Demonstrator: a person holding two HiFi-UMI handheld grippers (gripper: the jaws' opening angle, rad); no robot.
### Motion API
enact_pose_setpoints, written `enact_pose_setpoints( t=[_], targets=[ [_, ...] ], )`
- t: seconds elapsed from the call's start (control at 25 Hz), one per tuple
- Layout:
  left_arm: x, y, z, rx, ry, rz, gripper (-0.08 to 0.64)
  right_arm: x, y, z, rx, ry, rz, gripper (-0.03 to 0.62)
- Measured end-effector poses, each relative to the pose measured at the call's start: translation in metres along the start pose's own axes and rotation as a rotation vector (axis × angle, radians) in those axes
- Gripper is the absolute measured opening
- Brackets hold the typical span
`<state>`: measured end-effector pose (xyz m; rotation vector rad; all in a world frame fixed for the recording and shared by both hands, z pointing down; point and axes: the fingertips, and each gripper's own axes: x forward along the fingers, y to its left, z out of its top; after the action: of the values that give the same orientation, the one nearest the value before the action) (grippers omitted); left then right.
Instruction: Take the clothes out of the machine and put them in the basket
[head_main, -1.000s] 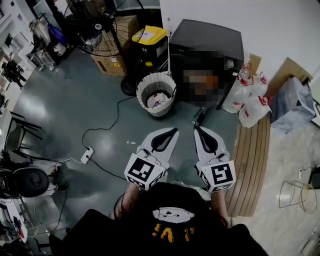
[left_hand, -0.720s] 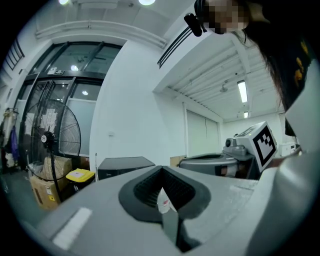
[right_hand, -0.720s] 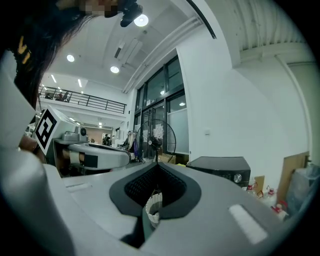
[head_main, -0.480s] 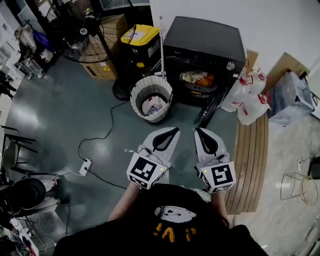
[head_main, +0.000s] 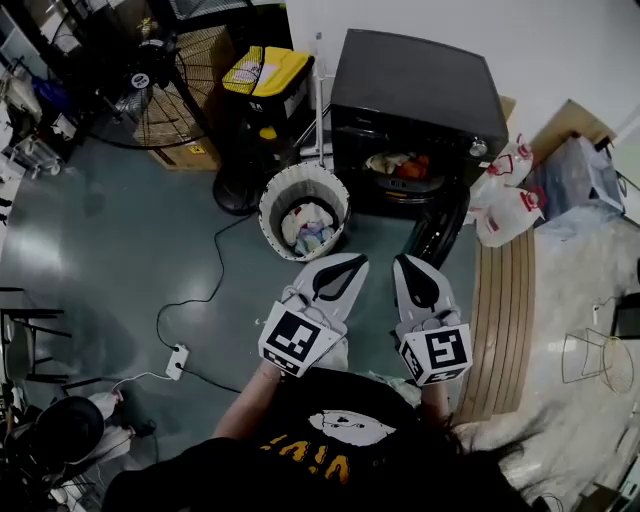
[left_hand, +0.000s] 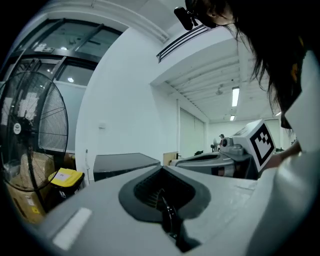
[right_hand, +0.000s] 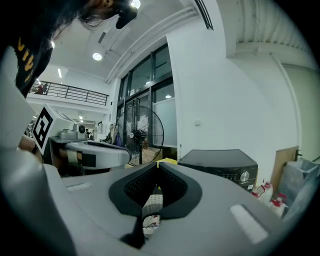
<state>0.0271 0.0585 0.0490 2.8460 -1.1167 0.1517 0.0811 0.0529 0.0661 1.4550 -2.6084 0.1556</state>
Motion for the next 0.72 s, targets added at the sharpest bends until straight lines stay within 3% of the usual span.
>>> enact_pose_setpoints(
  t=[0.36,0.72],
  targets=[
    [0.006,0.067,-0.014,-0.006,0.015,-0.073,0.0,0.071,-0.002,0.01,-0.042,0.025,-0.08,0.038],
    [0.015,0.092,-0.025,-0.035,0.01,-0.051,0.001,0.099,-0.006,-0.004,-0.053,0.077,-0.059,0.043]
  ],
)
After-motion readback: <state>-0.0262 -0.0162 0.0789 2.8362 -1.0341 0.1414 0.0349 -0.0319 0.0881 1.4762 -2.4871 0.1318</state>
